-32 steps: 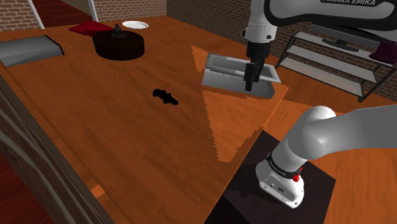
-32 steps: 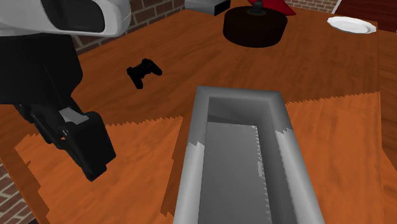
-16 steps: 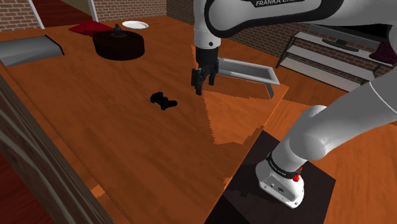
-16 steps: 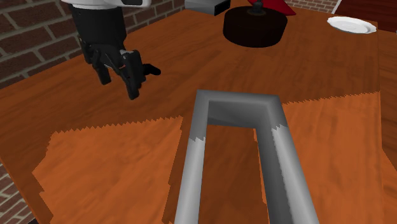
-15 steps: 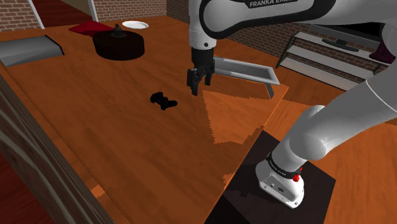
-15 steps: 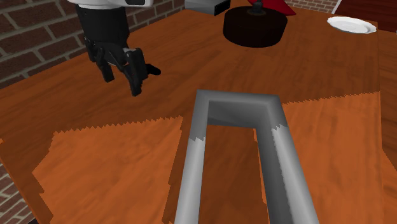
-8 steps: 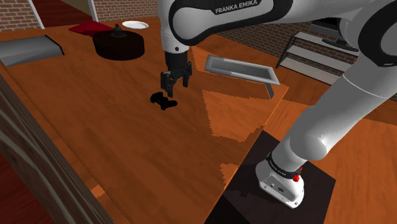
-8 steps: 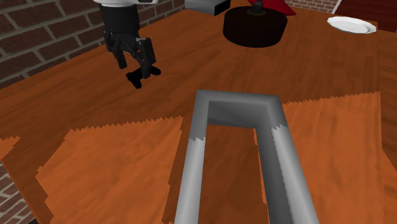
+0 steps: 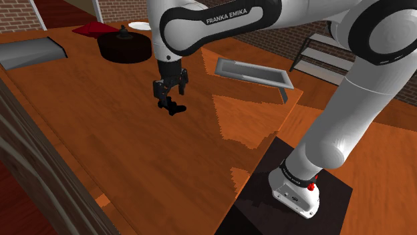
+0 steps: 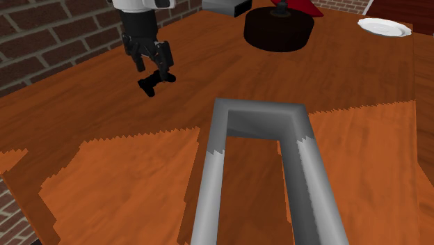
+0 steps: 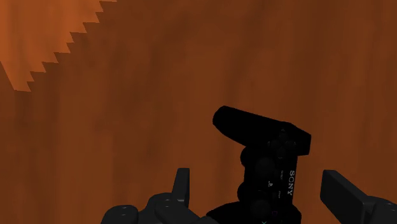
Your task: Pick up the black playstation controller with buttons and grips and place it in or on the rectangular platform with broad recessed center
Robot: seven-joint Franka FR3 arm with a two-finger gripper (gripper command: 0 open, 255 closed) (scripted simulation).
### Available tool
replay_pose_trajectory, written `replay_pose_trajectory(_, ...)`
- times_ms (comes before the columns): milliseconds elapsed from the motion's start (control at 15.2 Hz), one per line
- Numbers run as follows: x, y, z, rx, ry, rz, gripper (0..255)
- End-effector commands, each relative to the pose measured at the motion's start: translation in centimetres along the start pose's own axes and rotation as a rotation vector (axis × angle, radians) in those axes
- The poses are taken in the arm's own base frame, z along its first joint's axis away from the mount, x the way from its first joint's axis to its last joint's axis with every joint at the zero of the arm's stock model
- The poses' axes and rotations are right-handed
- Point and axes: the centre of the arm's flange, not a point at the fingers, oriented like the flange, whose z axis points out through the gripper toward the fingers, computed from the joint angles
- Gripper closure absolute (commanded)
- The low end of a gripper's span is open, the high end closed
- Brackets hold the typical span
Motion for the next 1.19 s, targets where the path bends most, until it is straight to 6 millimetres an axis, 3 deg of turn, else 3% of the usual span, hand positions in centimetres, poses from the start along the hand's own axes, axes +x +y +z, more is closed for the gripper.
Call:
replay_pose_trajectory(0,0.1,0.0,1.1,0.000,0.001,0.000,0)
replay_pose_trajectory(132,0.1,0.0,2.5,0.000,0.001,0.000,0)
replay_pose_trajectory(660,0.1,0.0,2.5,0.000,0.001,0.000,0)
replay_pose_trajectory(726,0.1,0.0,2.5,0.000,0.001,0.000,255)
replay_pose_trajectory(1122,0.1,0.0,2.5,0.000,0.001,0.000,255)
